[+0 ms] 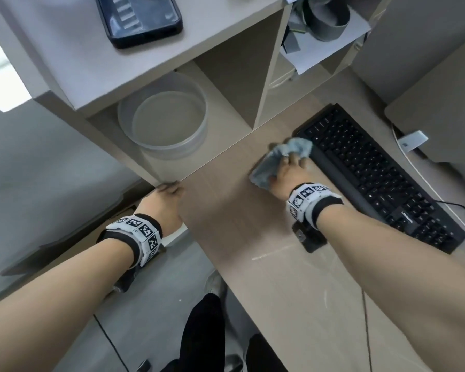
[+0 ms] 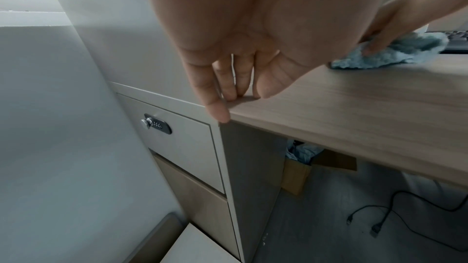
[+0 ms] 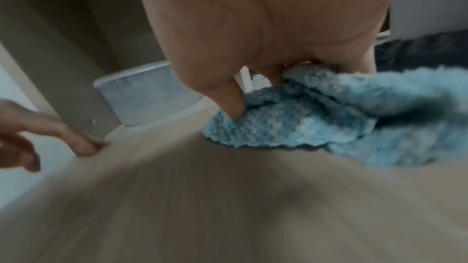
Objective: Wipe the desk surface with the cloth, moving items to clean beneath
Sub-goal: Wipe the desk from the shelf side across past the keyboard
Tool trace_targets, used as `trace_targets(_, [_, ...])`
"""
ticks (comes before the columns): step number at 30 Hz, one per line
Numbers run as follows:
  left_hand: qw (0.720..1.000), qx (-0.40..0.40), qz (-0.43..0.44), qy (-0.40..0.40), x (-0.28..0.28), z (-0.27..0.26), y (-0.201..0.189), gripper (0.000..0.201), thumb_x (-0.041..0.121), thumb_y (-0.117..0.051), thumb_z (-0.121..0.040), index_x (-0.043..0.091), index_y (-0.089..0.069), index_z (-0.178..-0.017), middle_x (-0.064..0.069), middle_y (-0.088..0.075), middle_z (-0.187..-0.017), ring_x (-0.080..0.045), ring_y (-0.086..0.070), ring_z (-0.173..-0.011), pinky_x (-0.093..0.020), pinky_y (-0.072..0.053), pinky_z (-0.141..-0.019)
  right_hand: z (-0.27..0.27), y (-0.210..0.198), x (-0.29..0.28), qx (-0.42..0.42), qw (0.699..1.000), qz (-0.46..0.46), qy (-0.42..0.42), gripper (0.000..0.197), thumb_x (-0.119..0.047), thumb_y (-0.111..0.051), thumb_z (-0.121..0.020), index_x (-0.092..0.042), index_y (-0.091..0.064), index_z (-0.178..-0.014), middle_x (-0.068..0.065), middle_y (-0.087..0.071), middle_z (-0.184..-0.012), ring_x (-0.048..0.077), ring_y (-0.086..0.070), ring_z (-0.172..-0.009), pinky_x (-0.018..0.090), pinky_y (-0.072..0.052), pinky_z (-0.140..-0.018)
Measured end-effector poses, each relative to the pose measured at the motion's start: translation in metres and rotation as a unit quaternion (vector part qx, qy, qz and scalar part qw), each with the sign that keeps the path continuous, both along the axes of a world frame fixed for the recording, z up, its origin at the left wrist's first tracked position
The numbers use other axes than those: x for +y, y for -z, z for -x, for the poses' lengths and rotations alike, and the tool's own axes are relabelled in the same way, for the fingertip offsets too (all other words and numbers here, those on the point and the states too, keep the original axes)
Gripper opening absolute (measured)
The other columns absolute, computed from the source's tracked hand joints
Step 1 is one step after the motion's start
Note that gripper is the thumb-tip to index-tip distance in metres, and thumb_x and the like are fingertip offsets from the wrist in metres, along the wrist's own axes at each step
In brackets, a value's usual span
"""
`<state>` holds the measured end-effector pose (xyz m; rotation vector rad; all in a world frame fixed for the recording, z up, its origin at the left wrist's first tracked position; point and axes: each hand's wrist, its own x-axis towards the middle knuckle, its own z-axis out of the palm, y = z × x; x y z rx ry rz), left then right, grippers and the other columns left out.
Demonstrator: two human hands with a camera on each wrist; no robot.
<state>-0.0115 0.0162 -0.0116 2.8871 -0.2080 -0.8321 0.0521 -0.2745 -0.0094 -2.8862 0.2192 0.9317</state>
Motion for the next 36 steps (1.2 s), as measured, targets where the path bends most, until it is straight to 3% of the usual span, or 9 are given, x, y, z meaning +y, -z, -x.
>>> trace_targets(6, [1.000,-0.016,0.011,0.012,0.002,0.007,-0.002,0.067,0.005,-0.045,-0.077,0.021,-0.041,-0.142,0.006,-0.029,-0.157,-0.016,-0.023,-0.143,-0.038,-0.044,-0.105,0.052,0.009,0.051,-0.020,0.975,-0.098,-0.198,0.064,-0.032,-0.048,-0.094,-0.016,-0.028,-0.153,0.002,-0.005,-0.165,0.035,0.001,-0.151,0.057,-0.018,-0.119])
trace_targets(10, [1.000,-0.005,0.001,0.030,0.006,0.008,-0.002,0.067,0.010,-0.047,-0.080,0.023,-0.037,-0.145,0.008,-0.024,-0.159,-0.015,-0.022,-0.143,-0.038,-0.047,-0.100,0.032,0.011,0.009,-0.027,0.992,-0.055,-0.109,0.065,-0.025,-0.048,-0.095,-0.020,-0.022,-0.154,0.001,-0.004,-0.166,0.033,-0.009,-0.151,0.054,-0.031,-0.115])
trace_targets(14, [0.999,-0.013,0.009,0.028,0.009,0.008,0.002,0.067,0.011,-0.050,-0.078,0.023,-0.040,-0.143,0.010,-0.028,-0.156,-0.014,-0.025,-0.141,-0.038,-0.049,-0.098,-0.011,0.001,0.032,-0.021,0.999,-0.026,-0.028,0.075,-0.022,-0.054,-0.090,-0.015,-0.015,-0.155,0.004,-0.002,-0.165,0.034,-0.002,-0.151,0.054,-0.022,-0.118])
trace_targets(19, [0.999,-0.020,0.015,0.034,0.010,0.008,0.001,0.066,0.010,-0.050,-0.076,0.025,-0.043,-0.140,0.011,-0.032,-0.151,-0.016,-0.032,-0.137,-0.042,-0.052,-0.092,0.028,0.005,0.108,-0.030,0.962,-0.046,-0.269,0.070,-0.034,-0.047,-0.093,-0.013,-0.021,-0.154,0.009,0.001,-0.165,0.039,0.003,-0.149,0.058,-0.012,-0.118])
trace_targets(22, [0.999,-0.010,0.011,0.034,0.010,0.009,0.003,0.070,0.012,-0.050,-0.077,0.025,-0.038,-0.145,0.012,-0.025,-0.156,-0.015,-0.025,-0.142,-0.042,-0.050,-0.096,0.083,0.011,0.104,-0.008,0.939,-0.102,-0.329,0.066,-0.033,-0.051,-0.094,-0.016,-0.027,-0.153,0.004,-0.004,-0.165,0.036,0.004,-0.151,0.058,-0.010,-0.118])
trace_targets(28, [1.000,-0.018,0.010,0.017,0.004,0.018,0.009,0.067,0.009,-0.049,-0.074,0.018,-0.039,-0.140,0.008,-0.023,-0.154,-0.015,-0.021,-0.143,-0.040,-0.055,-0.082,0.073,0.024,-0.003,-0.074,0.982,-0.094,-0.149,0.057,-0.033,-0.044,-0.097,-0.024,-0.031,-0.151,0.005,-0.011,-0.165,0.040,-0.010,-0.150,0.061,-0.030,-0.113])
trace_targets(31, [0.999,-0.033,0.015,-0.011,-0.003,0.024,0.013,0.065,0.005,-0.047,-0.075,0.015,-0.039,-0.139,0.004,-0.022,-0.156,-0.017,-0.017,-0.145,-0.041,-0.053,-0.082,0.054,0.035,-0.011,-0.067,0.994,-0.062,-0.060,0.067,-0.048,-0.028,-0.090,-0.015,-0.036,-0.148,0.013,-0.018,-0.162,0.041,-0.008,-0.149,0.057,-0.023,-0.117])
trace_targets(34, [0.998,-0.046,0.022,-0.047,-0.012,0.027,0.019,0.063,0.008,-0.047,-0.081,0.013,-0.035,-0.143,0.001,-0.021,-0.158,-0.020,-0.015,-0.146,-0.044,-0.051,-0.092,0.069,0.038,0.026,-0.033,0.993,-0.070,-0.087,0.087,-0.066,-0.012,-0.080,-0.017,-0.042,-0.145,0.011,-0.016,-0.163,0.039,0.001,-0.150,0.058,-0.017,-0.118])
trace_targets(36, [0.997,-0.033,0.018,-0.068,-0.019,0.025,0.020,0.065,0.013,-0.051,-0.082,0.011,-0.031,-0.145,-0.001,-0.018,-0.159,-0.021,-0.012,-0.147,-0.045,-0.045,-0.101,0.097,0.026,0.040,-0.026,0.988,-0.075,-0.131,0.075,-0.063,-0.027,-0.089,-0.016,-0.041,-0.145,0.009,-0.013,-0.164,0.042,-0.001,-0.149,0.058,-0.020,-0.117])
